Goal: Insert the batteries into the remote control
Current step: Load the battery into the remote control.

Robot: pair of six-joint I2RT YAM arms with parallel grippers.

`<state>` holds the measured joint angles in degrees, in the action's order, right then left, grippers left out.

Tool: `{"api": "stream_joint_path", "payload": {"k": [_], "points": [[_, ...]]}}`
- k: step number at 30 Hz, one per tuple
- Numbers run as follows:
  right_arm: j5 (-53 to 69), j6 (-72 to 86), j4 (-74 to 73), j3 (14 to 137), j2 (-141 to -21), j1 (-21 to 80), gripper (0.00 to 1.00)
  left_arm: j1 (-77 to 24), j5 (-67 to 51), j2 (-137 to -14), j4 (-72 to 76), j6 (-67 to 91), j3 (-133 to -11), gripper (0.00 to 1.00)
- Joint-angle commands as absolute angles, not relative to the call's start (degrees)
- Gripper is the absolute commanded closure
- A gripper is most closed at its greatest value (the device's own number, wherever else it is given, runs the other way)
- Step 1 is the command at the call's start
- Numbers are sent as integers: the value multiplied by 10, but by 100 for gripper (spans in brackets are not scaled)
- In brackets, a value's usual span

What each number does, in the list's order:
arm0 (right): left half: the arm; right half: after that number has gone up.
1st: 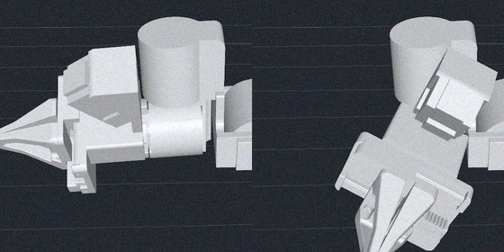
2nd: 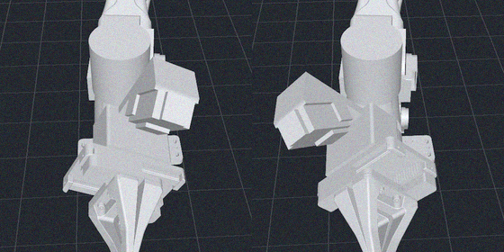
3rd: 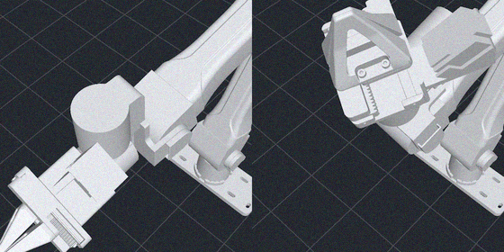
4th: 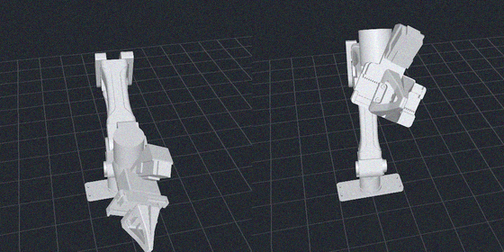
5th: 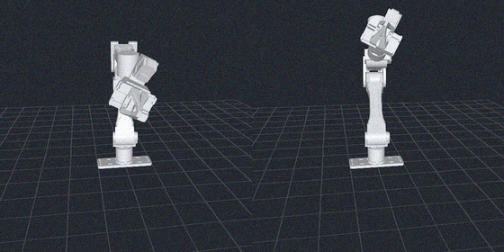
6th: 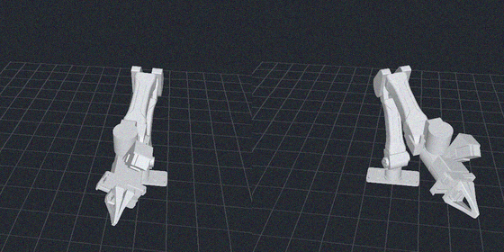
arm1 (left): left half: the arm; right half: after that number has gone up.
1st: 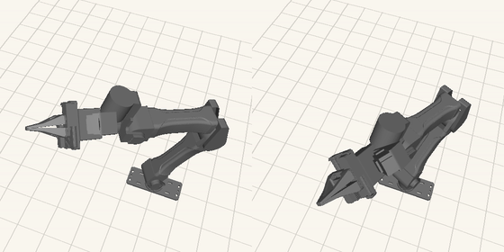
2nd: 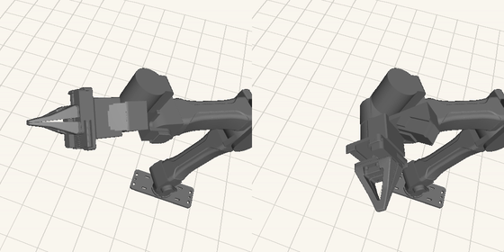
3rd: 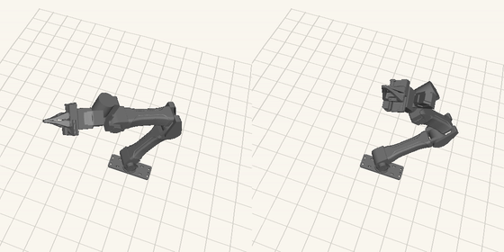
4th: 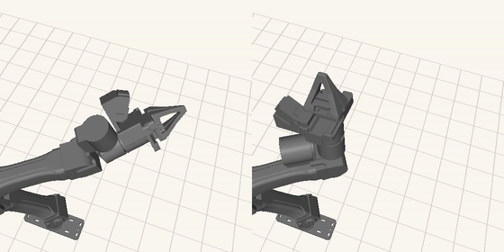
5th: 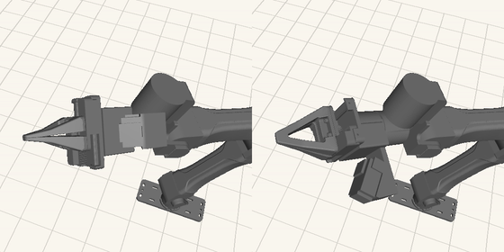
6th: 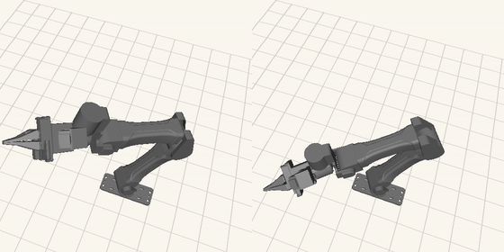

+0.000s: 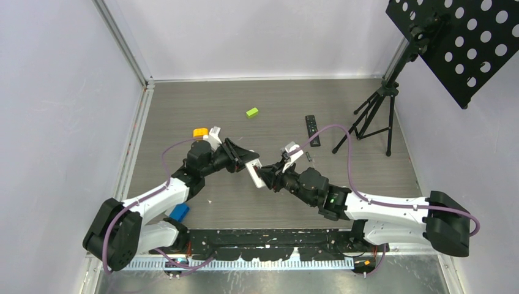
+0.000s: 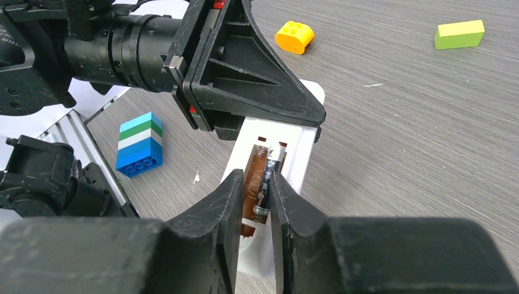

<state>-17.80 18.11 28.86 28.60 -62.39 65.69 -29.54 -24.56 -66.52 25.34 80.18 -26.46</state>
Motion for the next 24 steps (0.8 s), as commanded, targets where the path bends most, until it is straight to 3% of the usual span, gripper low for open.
{"api": "stream_joint_path", "payload": {"k": [1,8,14,16,19,24], "points": [[-172,189,281,294,-596,661,70,-292,-258,-663,286,794,-273,100],[-192,236,227,324,-564,659,56,-289,-242,-655,255,756,-280,100],[-209,398,113,347,-511,582,26,-282,-211,-648,257,714,-286,100],[-178,500,62,354,-505,529,21,-280,-200,-648,253,689,-299,100],[-111,632,46,339,-512,480,16,-279,-178,-655,230,655,-327,100],[-42,770,130,306,-568,476,16,-278,-142,-676,243,656,-351,100]]}}
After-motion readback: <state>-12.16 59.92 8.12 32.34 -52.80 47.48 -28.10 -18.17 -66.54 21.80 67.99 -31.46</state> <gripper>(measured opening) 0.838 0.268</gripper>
